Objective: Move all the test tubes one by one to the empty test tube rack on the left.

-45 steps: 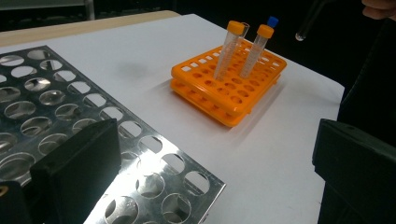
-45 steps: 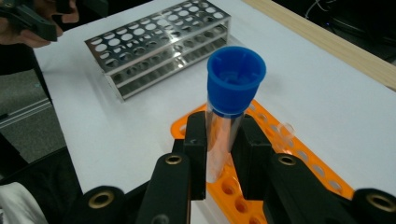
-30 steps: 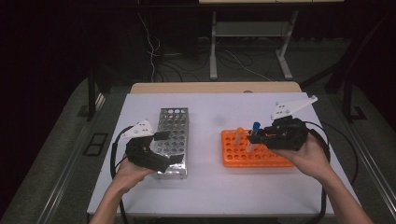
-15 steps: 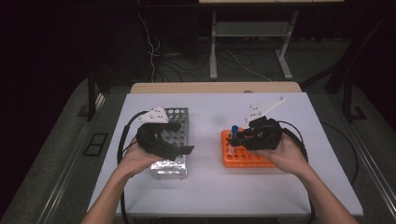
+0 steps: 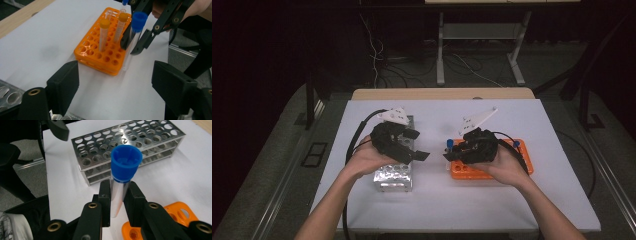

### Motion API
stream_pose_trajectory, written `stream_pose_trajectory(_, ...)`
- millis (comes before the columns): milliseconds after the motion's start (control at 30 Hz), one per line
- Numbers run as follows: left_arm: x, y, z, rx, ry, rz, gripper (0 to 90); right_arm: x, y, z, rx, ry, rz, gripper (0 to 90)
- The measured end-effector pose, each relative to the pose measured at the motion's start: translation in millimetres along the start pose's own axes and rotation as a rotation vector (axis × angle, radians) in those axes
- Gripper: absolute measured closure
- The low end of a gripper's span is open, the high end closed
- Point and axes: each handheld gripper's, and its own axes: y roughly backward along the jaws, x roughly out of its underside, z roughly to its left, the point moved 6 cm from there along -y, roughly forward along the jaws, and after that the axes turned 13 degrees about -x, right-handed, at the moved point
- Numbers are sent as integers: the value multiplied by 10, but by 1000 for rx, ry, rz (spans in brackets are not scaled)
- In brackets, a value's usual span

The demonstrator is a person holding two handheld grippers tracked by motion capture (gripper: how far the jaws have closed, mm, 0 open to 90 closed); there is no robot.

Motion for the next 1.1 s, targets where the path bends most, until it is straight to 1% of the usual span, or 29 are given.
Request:
stream_pose_trajectory(67, -35, -16, 3, 6, -10, 9, 254, -5, -46, -3, -4, 8, 11, 761)
stream_pose_trajectory(100, -52, -23, 4, 9, -15, 13, 254, -5, -46, -3, -4, 8, 11, 761)
stream_pose_trajectory(133, -66, -27, 5, 9, -21, 21, 279, -7, -69, -7, -6, 9, 14, 761)
stream_pose_trajectory(167, -81, -33, 6, 12, -30, 24, 279, -7, -69, -7, -6, 9, 14, 761)
stream_pose_trajectory(200, -96, -40, 2, 17, -34, 24, 311, -8, -80, -10, -8, 9, 15, 761)
stream_pose_trajectory(233, -112, -49, -7, 20, -36, 24, 311, -10, -91, -17, -7, 14, 17, 761)
stream_pose_trajectory(267, -123, -56, -15, 26, -44, 30, 341, -16, -122, -20, -10, 14, 17, 761)
stream_pose_trajectory(300, -134, -69, -30, 34, -46, 33, 341, -16, -122, -20, -10, 14, 17, 761)
stream_pose_trajectory(367, -140, -99, -62, 54, -72, 55, 409, -27, -174, -23, -14, 22, 25, 761)
stream_pose_trajectory(467, -141, -169, -111, 73, -110, 94, 461, -36, -233, -13, -20, 28, 31, 761)
stream_pose_trajectory(567, -147, -194, -126, 86, -114, 100, 513, -45, -285, 6, -25, 33, 36, 761)
stream_pose_trajectory(600, -150, -204, -131, 93, -119, 104, 513, -45, -285, 6, -25, 33, 36, 761)
stream_pose_trajectory(633, -152, -210, -132, 96, -124, 111, 546, -49, -307, 12, -26, 36, 39, 761)
stream_pose_trajectory(700, -159, -225, -134, 99, -134, 116, 572, -57, -323, 15, -26, 42, 36, 761)
stream_pose_trajectory(800, -168, -247, -147, 109, -136, 121, 613, -67, -338, 22, -25, 46, 33, 761)
stream_pose_trajectory(867, -167, -255, -151, 110, -134, 122, 663, -70, -344, 26, -25, 48, 32, 760)
stream_pose_trajectory(900, -164, -260, -151, 110, -139, 127, 693, -74, -348, 31, -28, 47, 28, 760)
stream_pose_trajectory(933, -161, -267, -155, 113, -138, 129, 693, -74, -348, 31, -28, 47, 28, 760)
stream_pose_trajectory(967, -160, -269, -160, 122, -138, 129, 731, -81, -349, 32, -27, 50, 22, 760)
stream_pose_trajectory(1100, -168, -266, -151, 129, -135, 126, 741, -82, -341, 33, -35, 40, 15, 752)
